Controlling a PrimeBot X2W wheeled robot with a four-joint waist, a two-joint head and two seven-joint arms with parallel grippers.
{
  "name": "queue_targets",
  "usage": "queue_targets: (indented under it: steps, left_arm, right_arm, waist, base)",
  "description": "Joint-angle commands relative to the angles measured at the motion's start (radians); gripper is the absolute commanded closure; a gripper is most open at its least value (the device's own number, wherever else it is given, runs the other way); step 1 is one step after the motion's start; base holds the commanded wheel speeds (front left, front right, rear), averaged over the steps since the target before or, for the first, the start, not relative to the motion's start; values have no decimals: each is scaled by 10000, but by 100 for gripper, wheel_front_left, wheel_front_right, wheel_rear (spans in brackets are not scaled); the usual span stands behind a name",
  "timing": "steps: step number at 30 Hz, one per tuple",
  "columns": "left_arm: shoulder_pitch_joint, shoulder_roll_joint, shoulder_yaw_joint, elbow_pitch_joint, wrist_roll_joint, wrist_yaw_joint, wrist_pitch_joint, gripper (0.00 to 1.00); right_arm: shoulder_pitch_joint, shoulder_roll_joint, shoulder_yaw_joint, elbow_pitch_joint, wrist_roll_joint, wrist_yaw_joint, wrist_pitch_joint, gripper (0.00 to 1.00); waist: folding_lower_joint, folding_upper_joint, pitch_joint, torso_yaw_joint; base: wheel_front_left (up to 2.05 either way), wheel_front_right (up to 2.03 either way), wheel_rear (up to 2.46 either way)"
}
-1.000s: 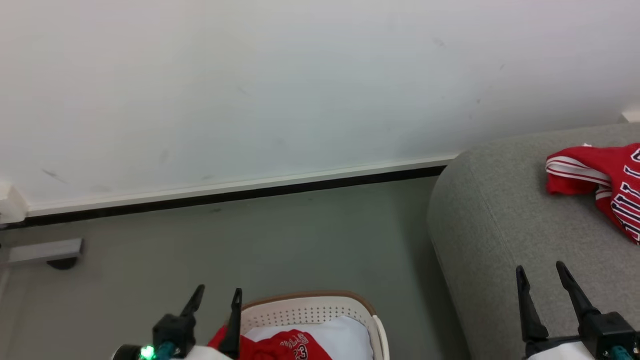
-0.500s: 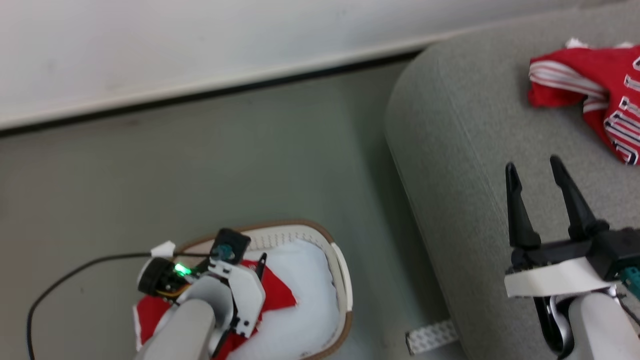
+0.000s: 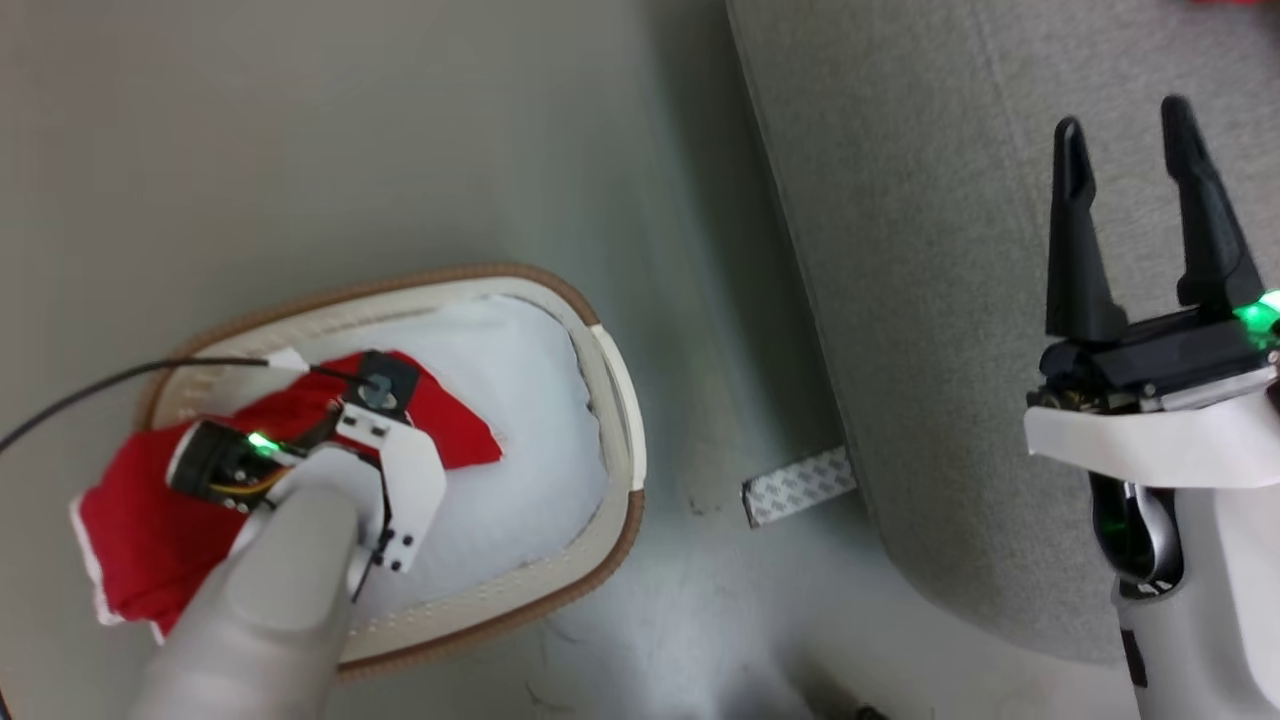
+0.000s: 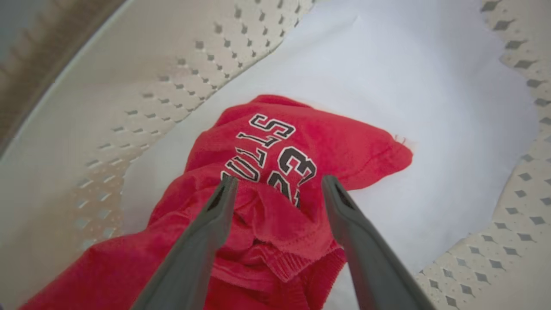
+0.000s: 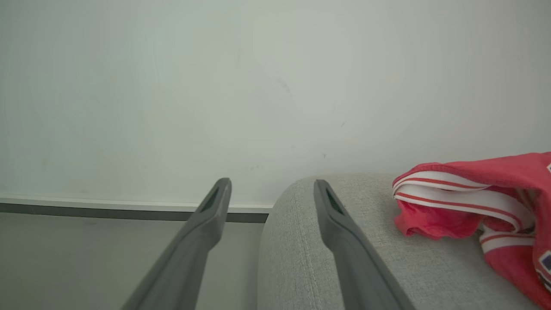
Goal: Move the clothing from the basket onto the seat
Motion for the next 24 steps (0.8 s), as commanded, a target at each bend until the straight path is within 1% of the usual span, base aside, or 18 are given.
queue_targets:
  steps: [1, 3, 5, 10, 12, 13, 14, 18, 20, 24]
  left_arm:
    - [-299, 181, 13, 185, 78, 64, 19, 0]
    - [-607, 327, -66, 423, 174, 98, 127, 0]
    - [-833, 345, -181, 647, 277, 132, 150, 0]
    - [-1167, 369, -395, 1269, 419, 179, 13, 0]
    - [-1209, 291, -466, 1438, 409, 178, -193, 0]
    - [-1259, 291, -506, 1486, 430, 258, -368, 45]
    - [-1291, 299, -595, 1555, 531, 285, -501, 100]
    - [-1148, 384, -566, 1827, 334, 387, -991, 100]
    - [-1007, 343, -374, 1870, 85, 510, -1309, 100]
    - [-586, -25, -187, 1924, -322, 515, -2034, 100]
  right_arm:
    - [-251, -3, -28, -172, 174, -23, -1, 0]
    - [-384, -3, -40, -418, 328, -23, -1, 0]
    - [-412, -6, -143, -646, 354, -23, -1, 0]
    - [78, -4, -413, -1199, 361, -23, -1, 0]
    - [268, -6, -523, -1323, 336, -22, -1, 0]
    - [361, -6, -571, -1367, 349, -22, -1, 0]
    - [443, -6, -607, -1397, 385, -22, -1, 0]
    - [613, -6, -541, -1239, 484, -22, -1, 0]
    - [551, -6, -420, -1065, 564, -23, -1, 0]
    - [732, -10, -589, -629, 342, -22, -1, 0]
  waist:
    - [-4, 1, 1072, -325]
    - [-4, 1, 1437, -398]
    - [-4, 1, 1653, -374]
    - [-4, 1, 1919, -264]
    - [-4, 1, 1957, -237]
    - [-4, 1, 1969, -232]
    - [-4, 1, 1970, -228]
    - [-4, 1, 1807, -318]
    - [-4, 1, 1590, -410]
    - [-4, 1, 609, -92]
  base:
    - [0, 0, 0]
    - [0, 0, 0]
    - [0, 0, 0]
    - [0, 0, 0]
    - [0, 0, 0]
    - [0, 0, 0]
    - [0, 0, 0]
    - [0, 0, 0]
    - [0, 0, 0]
    - [0, 0, 0]
